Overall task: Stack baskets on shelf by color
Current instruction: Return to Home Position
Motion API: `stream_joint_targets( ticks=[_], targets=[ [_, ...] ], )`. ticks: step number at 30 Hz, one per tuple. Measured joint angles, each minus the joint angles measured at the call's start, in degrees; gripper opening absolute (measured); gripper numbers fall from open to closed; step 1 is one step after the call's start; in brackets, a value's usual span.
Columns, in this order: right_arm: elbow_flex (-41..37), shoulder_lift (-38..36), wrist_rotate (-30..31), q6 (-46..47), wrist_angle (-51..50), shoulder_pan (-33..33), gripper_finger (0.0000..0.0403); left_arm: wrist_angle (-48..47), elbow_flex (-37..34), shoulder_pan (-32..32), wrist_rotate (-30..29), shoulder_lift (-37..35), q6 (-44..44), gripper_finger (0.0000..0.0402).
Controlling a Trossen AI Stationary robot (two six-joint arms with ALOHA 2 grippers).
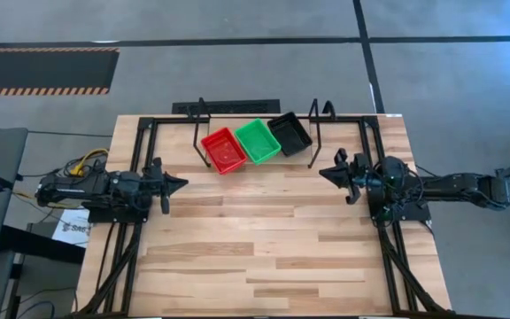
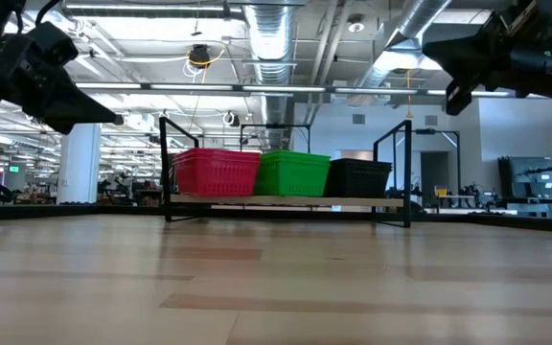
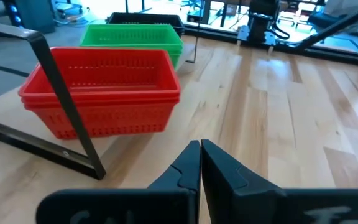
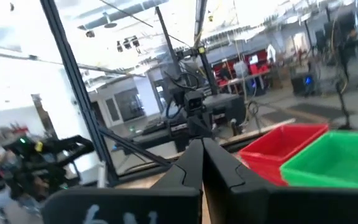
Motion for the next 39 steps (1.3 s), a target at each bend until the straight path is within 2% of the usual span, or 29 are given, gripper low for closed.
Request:
stream_joint_targets(
  ticks=[4,10,21,26,30,36,39],
  targets=[
    [0.03,0.21,0.05,4.58,-1.20,-0.07,0.0023,-0.01,0.00,0.00,0.14,0.00,0.65,0.0000],
    [0.05,0.21,0.27,4.79,-7.06,-0.07,0.0025,0.03,0.00,0.00,0.10,0.00,0.64,0.0000],
    [0.05,-0.36,0.39,4.81,-29.26,0.01,0.0025,0.07,-0.02,0.00,0.10,0.00,0.61,0.0000],
    [0.31,-11.45,0.60,4.92,-47.21,1.28,0.0022,0.14,-0.05,0.00,0.07,0.00,0.58,0.0000],
    [0.22,-19.64,3.48,1.80,-46.52,1.89,0.0023,0.20,-0.07,0.00,0.12,0.02,0.54,0.0000],
    [0.21,-33.07,3.92,0.61,-46.96,1.88,0.0024,0.18,-0.09,0.00,0.14,0.02,0.54,0.0000],
    [0.19,-32.97,3.98,-1.23,-46.49,1.79,0.0022,0.22,-0.09,0.00,0.16,0.00,0.54,0.0000]
  ],
)
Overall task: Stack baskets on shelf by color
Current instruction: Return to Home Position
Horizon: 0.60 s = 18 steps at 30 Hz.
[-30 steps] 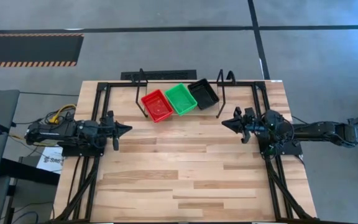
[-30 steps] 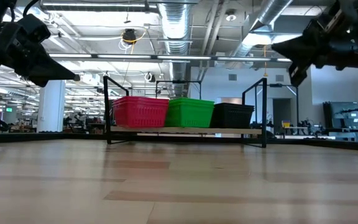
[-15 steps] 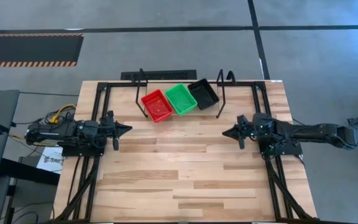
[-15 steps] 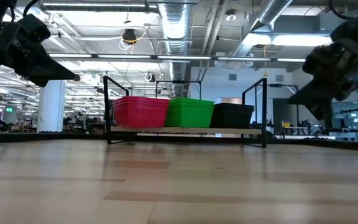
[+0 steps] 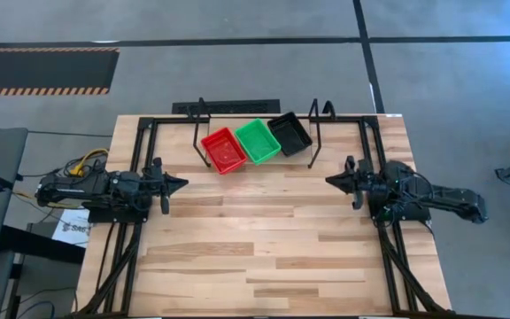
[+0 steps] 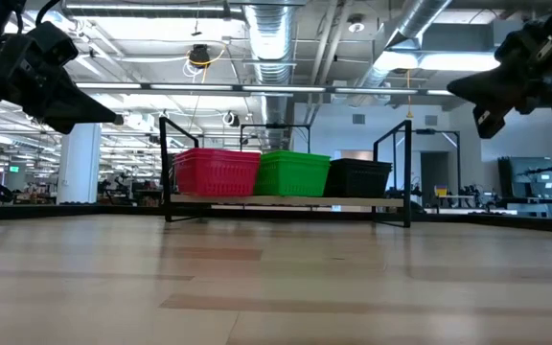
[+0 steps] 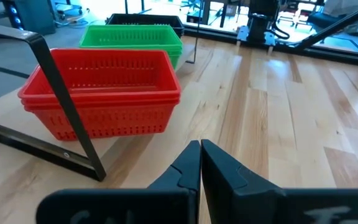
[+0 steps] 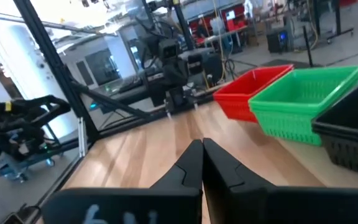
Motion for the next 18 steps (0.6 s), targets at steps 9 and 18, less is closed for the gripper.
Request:
stream_joint_targets(
  ticks=[9,18],
  targets=[
    [0.10,-0.06,1.56,-3.19,-1.61,2.31,0.0024,-0.02,0.00,0.00,0.00,0.02,0.00,0.0000],
    [0.08,-0.05,1.55,-3.31,-1.78,2.41,0.0022,-0.04,0.00,0.00,0.04,0.02,0.00,0.0000]
  ],
)
